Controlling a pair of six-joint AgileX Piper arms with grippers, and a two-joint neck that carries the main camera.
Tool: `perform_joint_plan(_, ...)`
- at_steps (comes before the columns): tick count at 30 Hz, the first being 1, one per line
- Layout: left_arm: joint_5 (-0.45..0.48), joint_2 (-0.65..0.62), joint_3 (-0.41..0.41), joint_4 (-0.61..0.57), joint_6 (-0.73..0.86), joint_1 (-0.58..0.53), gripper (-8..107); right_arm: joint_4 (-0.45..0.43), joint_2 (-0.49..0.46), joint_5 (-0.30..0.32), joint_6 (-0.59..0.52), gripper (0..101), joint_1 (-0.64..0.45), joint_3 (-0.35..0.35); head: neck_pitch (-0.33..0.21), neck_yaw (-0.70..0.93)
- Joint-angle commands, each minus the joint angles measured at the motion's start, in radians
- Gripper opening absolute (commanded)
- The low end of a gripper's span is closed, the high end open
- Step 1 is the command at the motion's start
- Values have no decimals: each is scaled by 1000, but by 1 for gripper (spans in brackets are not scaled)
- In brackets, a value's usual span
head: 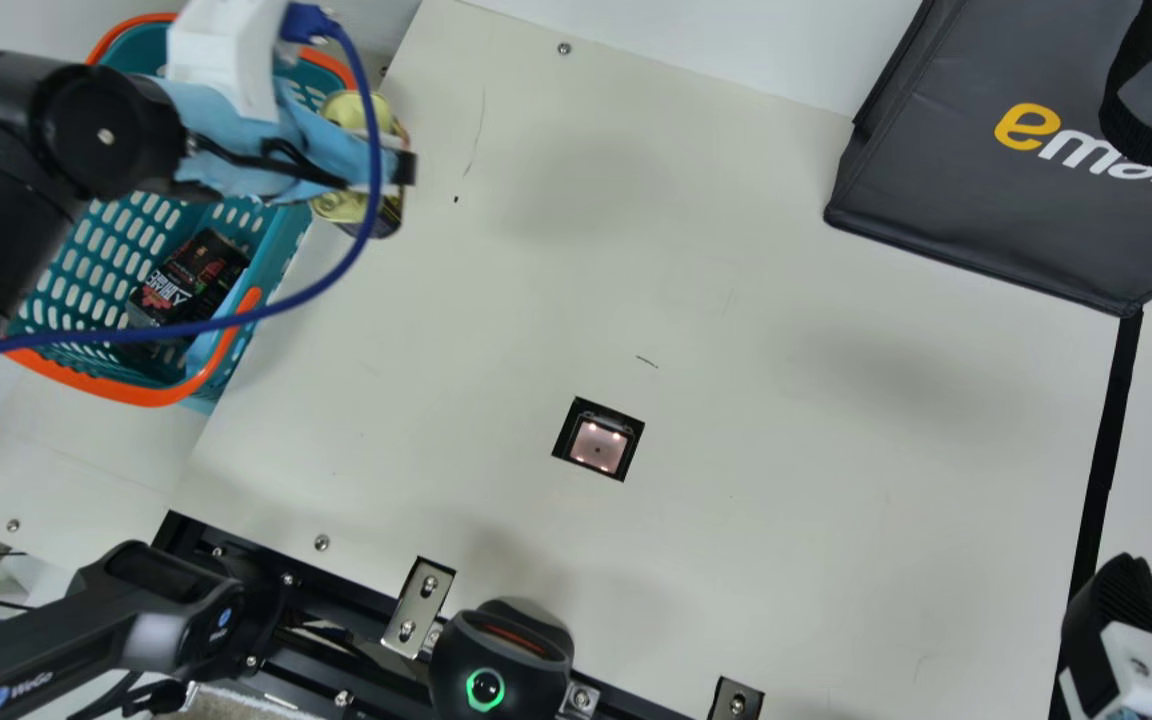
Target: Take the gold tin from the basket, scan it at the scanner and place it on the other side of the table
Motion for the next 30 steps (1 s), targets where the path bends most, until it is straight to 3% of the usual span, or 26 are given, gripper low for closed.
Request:
perform_joint_plan(1,7,-3,0,18,-59,-120,-8,0,0,0,0,95,0,0,-29,2)
perform_joint_plan(15,27,24,23,109,-360,-510,-8,0,0,0,0,95,0,0,-29,2)
perform_joint_plan(30,2,23,91,178,-631,-769,-8,0,0,0,0,95,0,0,-29,2)
